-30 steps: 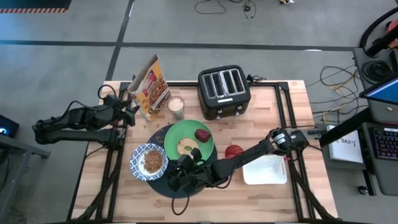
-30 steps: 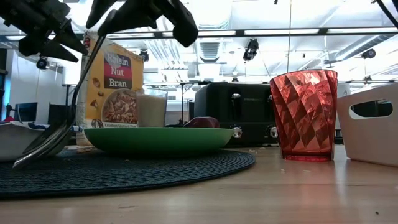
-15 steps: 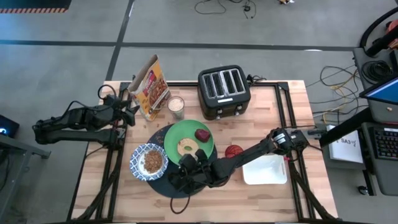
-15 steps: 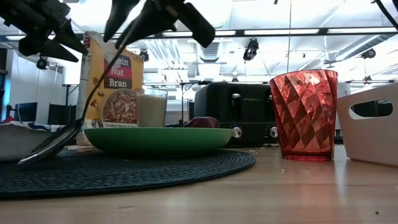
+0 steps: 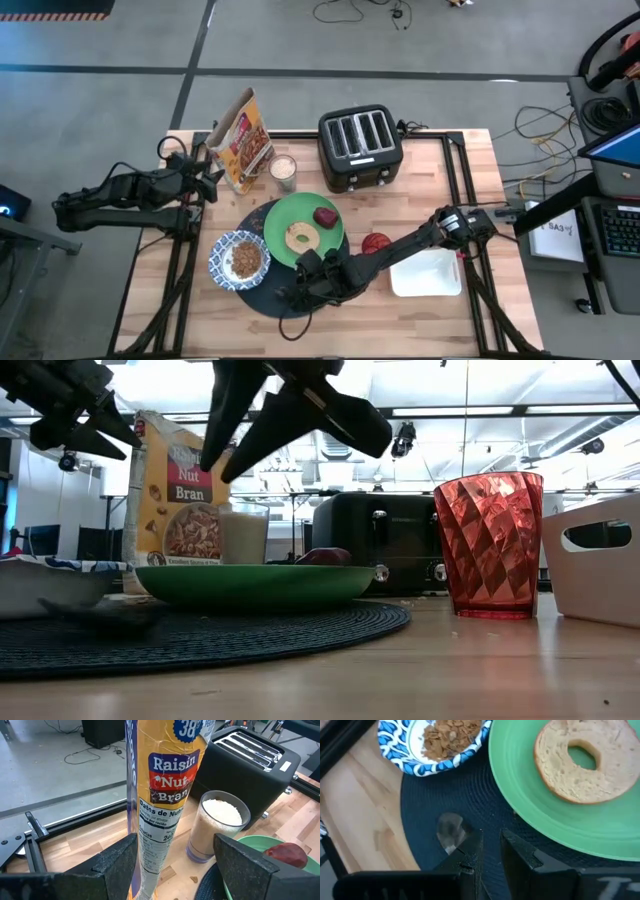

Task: Arrange a breakfast setting
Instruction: Put the spoon on the black table mat at the bottom of the green plate

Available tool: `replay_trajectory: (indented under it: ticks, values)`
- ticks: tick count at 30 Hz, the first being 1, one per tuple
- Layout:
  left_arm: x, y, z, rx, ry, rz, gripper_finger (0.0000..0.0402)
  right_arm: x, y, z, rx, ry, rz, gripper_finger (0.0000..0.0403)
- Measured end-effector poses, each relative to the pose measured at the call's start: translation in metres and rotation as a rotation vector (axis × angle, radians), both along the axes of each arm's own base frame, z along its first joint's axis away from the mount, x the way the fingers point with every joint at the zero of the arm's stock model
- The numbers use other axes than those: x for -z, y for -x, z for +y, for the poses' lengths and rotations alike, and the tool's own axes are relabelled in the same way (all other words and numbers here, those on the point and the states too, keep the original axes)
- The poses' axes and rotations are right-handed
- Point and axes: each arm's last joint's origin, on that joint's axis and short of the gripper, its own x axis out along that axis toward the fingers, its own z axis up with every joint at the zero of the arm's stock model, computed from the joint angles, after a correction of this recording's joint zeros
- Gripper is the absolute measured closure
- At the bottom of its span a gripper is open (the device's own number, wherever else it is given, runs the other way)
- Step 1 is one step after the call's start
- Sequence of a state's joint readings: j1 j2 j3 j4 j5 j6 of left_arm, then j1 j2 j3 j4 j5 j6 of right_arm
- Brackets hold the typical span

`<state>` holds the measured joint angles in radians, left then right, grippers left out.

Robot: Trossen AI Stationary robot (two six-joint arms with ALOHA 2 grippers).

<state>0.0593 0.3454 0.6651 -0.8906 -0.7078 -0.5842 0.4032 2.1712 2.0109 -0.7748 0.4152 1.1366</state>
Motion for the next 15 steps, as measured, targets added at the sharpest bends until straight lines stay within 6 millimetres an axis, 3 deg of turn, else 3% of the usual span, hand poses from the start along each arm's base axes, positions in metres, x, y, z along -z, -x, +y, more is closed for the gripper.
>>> replay_trajectory:
  ticks: [4,8,15]
  values:
    - [0.000,0.000,0.000,0.000,0.000,0.000,0.0159,-0.003,0.000,0.000,-0.051,0.016,0.013,0.0345]
    - [0.000,0.000,0.000,0.000,0.000,0.000,0.0159,-0.005,0.000,0.005,-0.330,-0.041,0.080,0.0347]
    - [0.000,0.000,0.000,0.000,0.000,0.000,0.0159,0.027,0.002,0.010,-0.513,-0.074,0.201,0.0342]
